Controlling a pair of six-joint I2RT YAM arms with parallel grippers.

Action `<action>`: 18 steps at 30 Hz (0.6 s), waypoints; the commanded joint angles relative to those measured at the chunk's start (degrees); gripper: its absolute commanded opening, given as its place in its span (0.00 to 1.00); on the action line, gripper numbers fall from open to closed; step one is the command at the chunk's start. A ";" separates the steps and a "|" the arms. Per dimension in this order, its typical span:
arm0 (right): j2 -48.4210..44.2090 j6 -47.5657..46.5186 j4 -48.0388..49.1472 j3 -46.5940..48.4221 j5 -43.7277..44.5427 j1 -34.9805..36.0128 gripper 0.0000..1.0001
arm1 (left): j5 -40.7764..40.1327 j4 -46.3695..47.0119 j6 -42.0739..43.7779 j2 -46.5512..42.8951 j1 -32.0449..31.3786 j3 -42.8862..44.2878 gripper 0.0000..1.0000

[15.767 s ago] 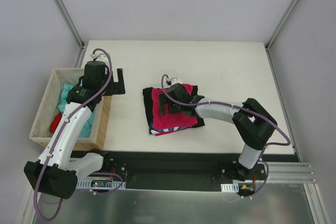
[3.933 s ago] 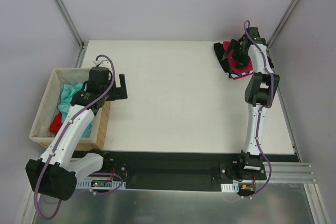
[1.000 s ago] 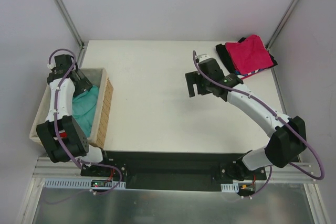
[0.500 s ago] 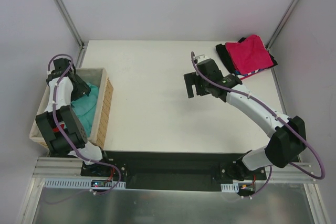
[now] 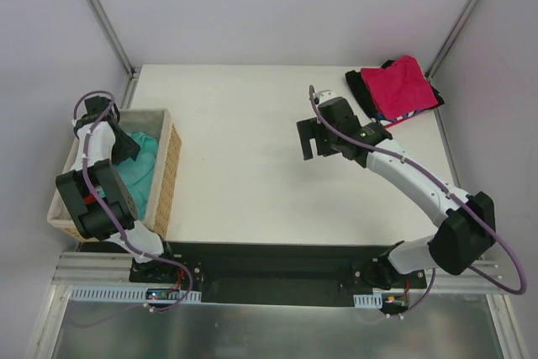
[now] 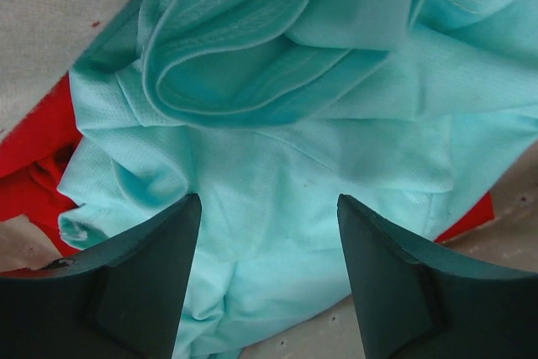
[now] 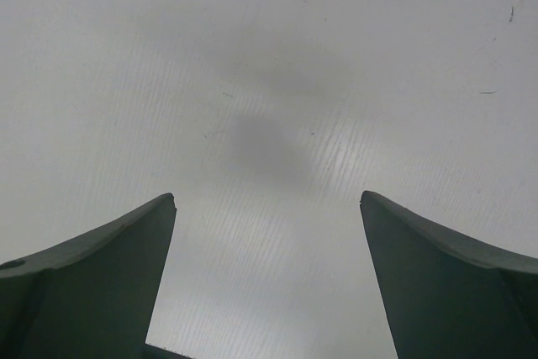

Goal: Fold and stack the t-shirts

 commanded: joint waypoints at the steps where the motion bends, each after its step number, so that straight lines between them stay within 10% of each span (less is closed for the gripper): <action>1: -3.38 -0.14 0.31 -1.59 0.88 0.31 0.96 | -2.47 -0.54 -2.24 1.39 1.15 2.83 0.66; 18: -4.43 -0.58 0.93 -4.23 -0.18 0.75 0.97 | -6.24 1.30 -1.45 5.08 1.24 8.72 0.74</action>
